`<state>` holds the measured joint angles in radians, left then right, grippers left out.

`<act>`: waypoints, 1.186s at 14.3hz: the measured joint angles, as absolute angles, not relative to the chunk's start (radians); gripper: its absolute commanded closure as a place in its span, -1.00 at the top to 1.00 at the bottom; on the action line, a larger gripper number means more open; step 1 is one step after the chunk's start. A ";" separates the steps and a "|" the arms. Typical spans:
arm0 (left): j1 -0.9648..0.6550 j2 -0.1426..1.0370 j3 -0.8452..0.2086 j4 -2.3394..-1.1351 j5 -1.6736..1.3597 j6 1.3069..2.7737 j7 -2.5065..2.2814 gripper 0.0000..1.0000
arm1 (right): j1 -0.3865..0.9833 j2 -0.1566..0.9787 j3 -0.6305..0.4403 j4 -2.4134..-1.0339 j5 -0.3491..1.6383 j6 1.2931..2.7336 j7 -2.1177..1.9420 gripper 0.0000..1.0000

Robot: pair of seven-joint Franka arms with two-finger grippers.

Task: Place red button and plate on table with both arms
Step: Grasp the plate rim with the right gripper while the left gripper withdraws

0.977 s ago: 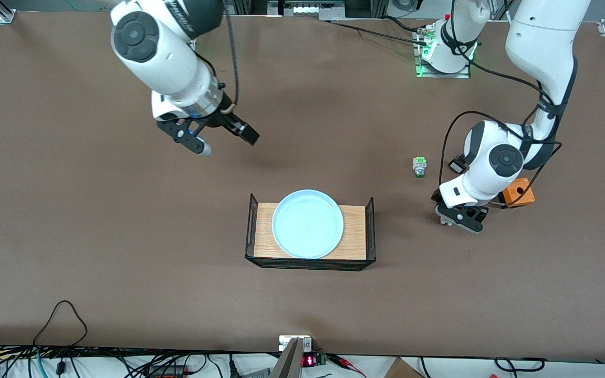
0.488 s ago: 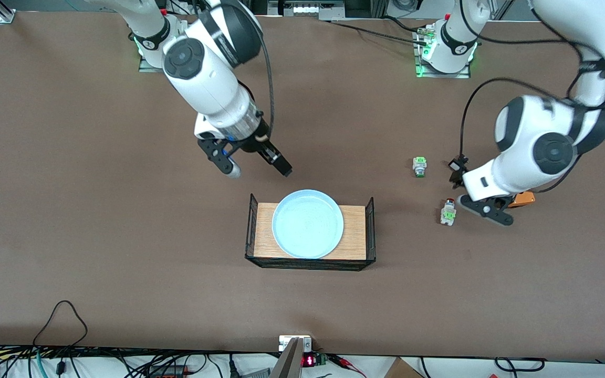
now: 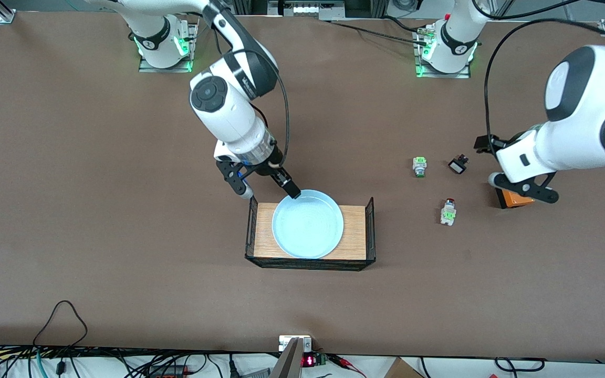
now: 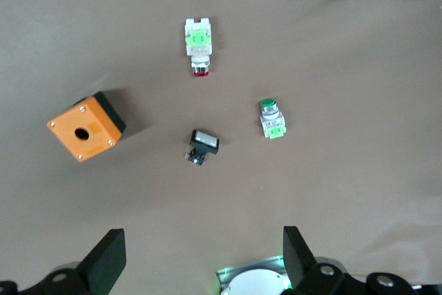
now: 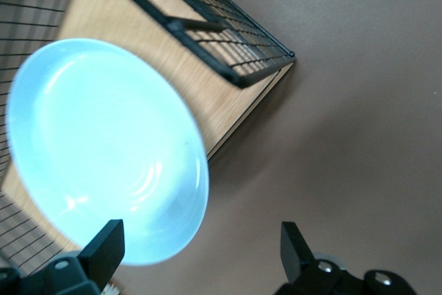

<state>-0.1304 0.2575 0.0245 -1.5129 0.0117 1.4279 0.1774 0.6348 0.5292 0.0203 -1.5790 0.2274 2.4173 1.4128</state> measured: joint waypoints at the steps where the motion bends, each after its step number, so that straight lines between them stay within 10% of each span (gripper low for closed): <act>1: -0.121 0.251 0.026 -1.501 0.012 1.420 0.169 1.00 | 0.635 0.543 0.016 -1.578 0.227 2.425 1.415 1.00; 9: -0.046 0.140 0.014 -1.488 0.012 1.357 0.067 1.00 | 0.665 0.583 -0.019 -1.570 0.227 2.437 1.444 0.97; 14: 0.036 0.040 -0.023 -1.635 0.010 1.597 0.055 1.00 | 0.686 0.585 -0.025 -1.570 0.227 2.455 1.449 0.85; 17: 0.003 -0.037 -0.018 -1.731 0.010 1.627 0.038 1.00 | 0.689 0.590 -0.027 -1.570 0.227 2.464 1.450 0.31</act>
<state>0.0027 -0.0369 -0.0182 -1.7308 0.0101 1.6266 0.0376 0.6888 0.5898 -0.0275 -1.5701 0.2274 2.4636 1.4495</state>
